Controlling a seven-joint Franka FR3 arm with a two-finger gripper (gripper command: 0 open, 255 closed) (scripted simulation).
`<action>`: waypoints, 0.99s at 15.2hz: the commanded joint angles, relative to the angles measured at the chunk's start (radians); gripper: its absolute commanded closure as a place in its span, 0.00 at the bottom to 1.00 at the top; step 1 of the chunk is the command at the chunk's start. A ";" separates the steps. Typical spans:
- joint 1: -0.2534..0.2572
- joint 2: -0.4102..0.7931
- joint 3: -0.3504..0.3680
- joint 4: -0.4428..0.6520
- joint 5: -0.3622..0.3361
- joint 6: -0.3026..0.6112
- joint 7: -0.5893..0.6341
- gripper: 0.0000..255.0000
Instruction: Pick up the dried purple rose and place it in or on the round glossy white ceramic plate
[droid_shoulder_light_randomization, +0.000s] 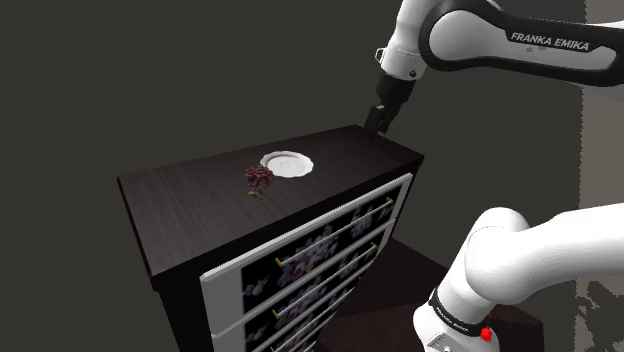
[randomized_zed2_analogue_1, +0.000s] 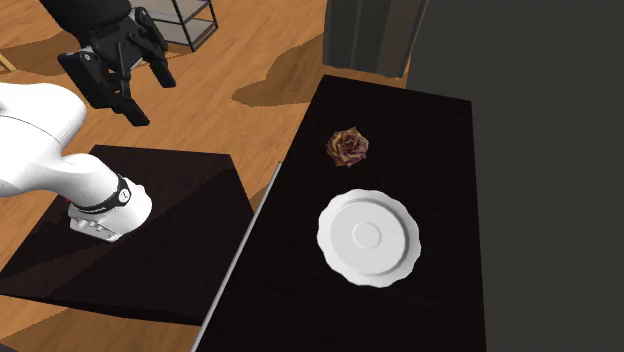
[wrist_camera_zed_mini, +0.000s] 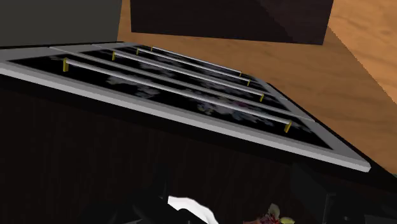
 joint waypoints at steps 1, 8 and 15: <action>0.000 0.000 0.000 0.000 0.000 0.000 0.000 0.00; -0.001 0.237 0.058 0.063 0.077 0.125 0.162 0.00; 0.000 0.498 0.099 0.188 0.134 0.222 0.305 0.00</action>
